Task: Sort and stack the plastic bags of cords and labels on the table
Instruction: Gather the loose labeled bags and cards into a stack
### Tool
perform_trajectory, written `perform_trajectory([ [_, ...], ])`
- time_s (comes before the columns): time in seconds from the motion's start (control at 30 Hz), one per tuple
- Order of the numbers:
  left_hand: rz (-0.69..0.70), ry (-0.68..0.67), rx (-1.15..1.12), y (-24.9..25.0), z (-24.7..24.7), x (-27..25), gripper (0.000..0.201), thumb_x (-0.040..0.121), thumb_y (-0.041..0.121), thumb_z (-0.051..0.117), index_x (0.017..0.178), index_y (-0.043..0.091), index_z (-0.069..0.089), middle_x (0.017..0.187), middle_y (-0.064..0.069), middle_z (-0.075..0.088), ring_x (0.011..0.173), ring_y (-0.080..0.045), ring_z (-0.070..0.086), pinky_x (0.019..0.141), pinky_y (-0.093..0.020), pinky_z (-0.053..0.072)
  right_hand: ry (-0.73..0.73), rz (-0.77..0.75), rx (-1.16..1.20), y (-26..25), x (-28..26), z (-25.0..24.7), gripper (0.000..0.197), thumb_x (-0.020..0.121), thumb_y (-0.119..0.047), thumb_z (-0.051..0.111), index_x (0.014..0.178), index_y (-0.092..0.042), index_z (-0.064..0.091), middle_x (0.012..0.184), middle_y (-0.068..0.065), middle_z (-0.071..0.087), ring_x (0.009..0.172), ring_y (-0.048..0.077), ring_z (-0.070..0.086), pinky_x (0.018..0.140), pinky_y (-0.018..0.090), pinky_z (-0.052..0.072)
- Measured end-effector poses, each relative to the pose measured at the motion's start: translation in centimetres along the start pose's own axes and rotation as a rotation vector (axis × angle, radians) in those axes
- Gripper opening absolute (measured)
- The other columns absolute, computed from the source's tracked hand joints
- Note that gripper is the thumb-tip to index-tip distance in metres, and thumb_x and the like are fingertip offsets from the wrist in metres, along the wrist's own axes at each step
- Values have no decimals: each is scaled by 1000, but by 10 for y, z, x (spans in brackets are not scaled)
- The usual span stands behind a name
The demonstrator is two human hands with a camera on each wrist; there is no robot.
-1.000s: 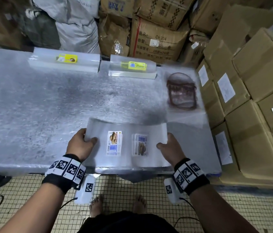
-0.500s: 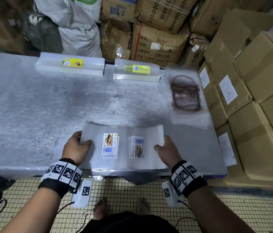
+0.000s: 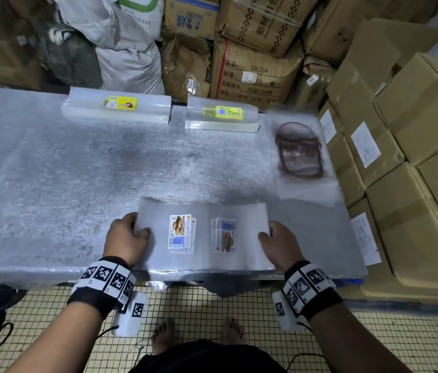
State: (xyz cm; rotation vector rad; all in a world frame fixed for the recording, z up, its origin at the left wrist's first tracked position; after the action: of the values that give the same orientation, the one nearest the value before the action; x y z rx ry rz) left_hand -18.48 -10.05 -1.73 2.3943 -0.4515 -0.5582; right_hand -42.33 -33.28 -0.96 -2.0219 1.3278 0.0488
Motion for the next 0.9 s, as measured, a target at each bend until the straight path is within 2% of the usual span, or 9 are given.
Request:
perform_trajectory([
  [0.17,-17,-18,72,-8,2,4,33,86,23,62,118,14,62,108,-18,62,91,-33,61,90,-41,51,-10,-8,-42,10,4,7,36,87,-4,50,122,-1,58,108,16,60,88,25,56,71,27,41],
  [0.33,0,19,46,-7,2,-3,46,90,21,61,134,14,50,121,-21,49,107,-38,55,99,-40,43,14,-21,-63,9,-1,4,26,88,-3,50,114,-5,51,113,16,53,93,26,49,65,22,37],
  [0.37,6,27,29,-7,2,-4,54,91,24,61,141,16,44,129,-20,44,115,-38,52,105,-42,40,18,-33,-75,7,-3,2,31,89,-4,51,121,-5,49,118,16,50,98,28,49,69,23,39],
  [0.43,82,59,51,1,0,-12,65,90,31,62,148,19,35,140,-17,37,129,-37,41,112,-46,35,69,-96,-168,2,-10,0,54,91,-8,53,143,-7,36,134,17,41,119,33,44,92,34,42],
  [0.5,239,62,178,13,2,-21,71,90,43,60,151,23,31,152,-11,31,139,-32,28,115,-47,27,163,-230,-262,-8,-16,2,68,92,-19,54,153,-8,25,150,16,31,137,34,31,110,43,33],
  [0.57,384,-21,357,23,13,-28,82,86,66,41,155,31,14,162,-1,10,149,-25,8,120,-47,13,140,-361,-360,-16,-19,13,74,94,-40,43,157,-10,16,163,14,14,151,32,12,121,48,20],
  [0.67,441,-161,600,21,37,-25,90,80,82,13,150,36,-20,159,-1,-24,146,-21,-25,118,-46,-10,-1,-397,-532,-14,-16,35,82,96,-66,15,158,-17,-5,165,4,-16,152,25,-16,121,48,-9],
  [0.8,359,-258,709,8,50,-21,97,71,84,-5,149,32,-26,153,-4,-39,141,-18,-34,117,-45,-17,-107,-335,-561,2,-9,48,87,93,-74,14,157,-21,-15,164,3,-24,150,20,-24,121,52,-13],
  [0.9,365,-252,704,1,50,-20,92,77,83,2,149,32,-27,153,-2,-39,142,-17,-33,118,-45,-17,-101,-348,-565,9,-6,50,88,92,-77,12,156,-24,-17,162,-1,-27,149,17,-26,121,51,-12],
])
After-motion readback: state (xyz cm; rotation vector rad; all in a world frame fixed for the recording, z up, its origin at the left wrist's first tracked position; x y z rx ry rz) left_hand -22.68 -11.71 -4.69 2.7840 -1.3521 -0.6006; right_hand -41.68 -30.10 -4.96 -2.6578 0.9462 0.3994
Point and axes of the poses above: each hand's wrist, its own x-axis towards the middle knuckle, its own z-axis out of the palm, y = z × x, the point moved 3 cm from there along x, towards the middle knuckle
